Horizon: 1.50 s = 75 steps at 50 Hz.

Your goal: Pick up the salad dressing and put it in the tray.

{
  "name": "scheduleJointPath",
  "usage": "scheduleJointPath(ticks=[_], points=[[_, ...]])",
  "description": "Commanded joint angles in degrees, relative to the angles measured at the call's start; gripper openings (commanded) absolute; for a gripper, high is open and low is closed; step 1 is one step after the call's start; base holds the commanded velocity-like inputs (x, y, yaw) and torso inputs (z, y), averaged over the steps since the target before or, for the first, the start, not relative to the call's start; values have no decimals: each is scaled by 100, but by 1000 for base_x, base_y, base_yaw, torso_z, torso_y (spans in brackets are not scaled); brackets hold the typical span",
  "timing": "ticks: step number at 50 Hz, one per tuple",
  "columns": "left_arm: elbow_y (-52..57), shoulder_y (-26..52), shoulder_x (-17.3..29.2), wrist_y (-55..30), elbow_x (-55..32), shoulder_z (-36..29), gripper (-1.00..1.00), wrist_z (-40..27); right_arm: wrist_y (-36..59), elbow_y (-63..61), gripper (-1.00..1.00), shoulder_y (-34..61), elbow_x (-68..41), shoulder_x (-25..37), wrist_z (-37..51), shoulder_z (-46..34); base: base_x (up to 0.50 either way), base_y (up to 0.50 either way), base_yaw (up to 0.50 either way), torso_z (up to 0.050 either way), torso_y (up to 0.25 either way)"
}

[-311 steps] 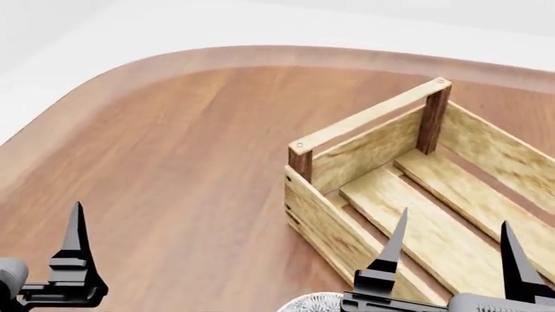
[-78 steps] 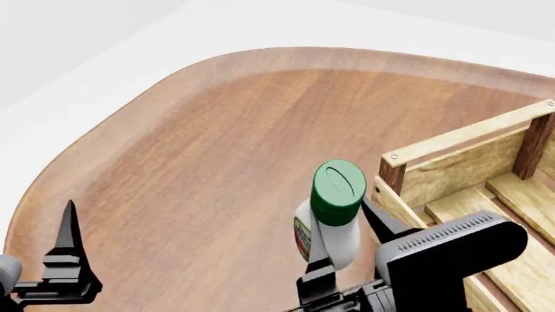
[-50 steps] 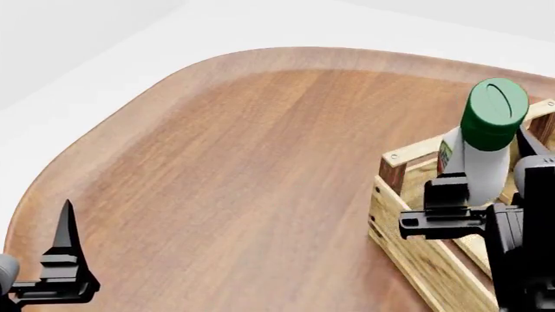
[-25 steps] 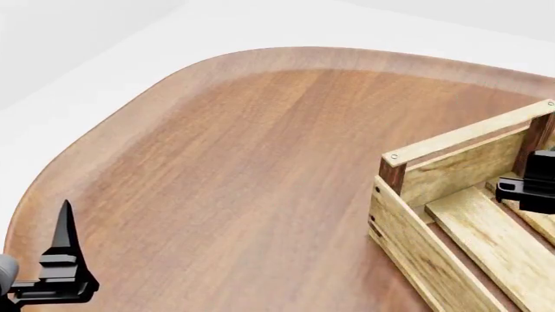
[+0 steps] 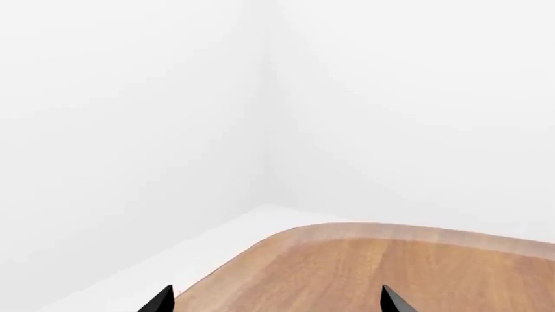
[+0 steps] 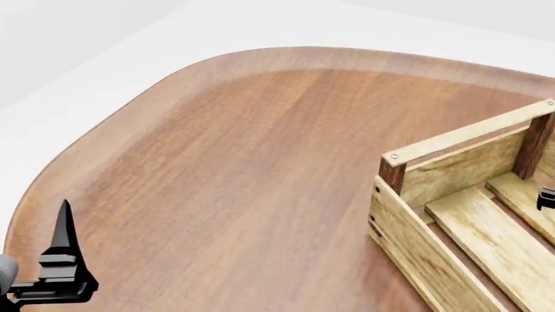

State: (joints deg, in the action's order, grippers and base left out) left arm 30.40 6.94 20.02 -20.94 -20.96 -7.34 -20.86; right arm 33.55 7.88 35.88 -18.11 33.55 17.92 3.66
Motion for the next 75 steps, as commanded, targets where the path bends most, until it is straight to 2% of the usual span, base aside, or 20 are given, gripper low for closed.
scheduleJointPath(ticks=[1, 16, 18, 25, 27, 37, 75], points=[[-6, 3, 18, 17, -1, -19, 100, -16, -521, 1140, -100, 310, 354, -93, -79, -94, 0, 0, 0, 0, 0], [-20, 17, 37, 35, 2, -35, 100, -48, -1763, 3097, -100, 650, 681, -385, -266, -356, 0, 0, 0, 0, 1], [-17, 18, 43, 36, 11, -45, 100, -52, -2255, 3747, -100, 747, 736, -481, -326, -380, 0, 0, 0, 0, 0], [-24, 36, 57, 31, 15, -51, 100, -68, -2760, 4604, -100, 1021, 843, -545, -327, -422, 0, 0, 0, 2, 1], [-29, 37, 59, 42, 26, -66, 100, -67, -3286, 5298, -100, 1161, 918, -604, -353, -454, 0, 0, 0, 0, 0], [-28, 44, 74, 52, 49, -93, 100, -92, -4202, 6638, -100, 1465, 1031, -659, -296, -467, 0, 0, 0, 0, 1], [-74, 30, 108, 116, 52, -165, 100, -141, -4546, 6705, -100, 962, 1320, -719, -180, 212, 0, 0, 0, 0, 0]])
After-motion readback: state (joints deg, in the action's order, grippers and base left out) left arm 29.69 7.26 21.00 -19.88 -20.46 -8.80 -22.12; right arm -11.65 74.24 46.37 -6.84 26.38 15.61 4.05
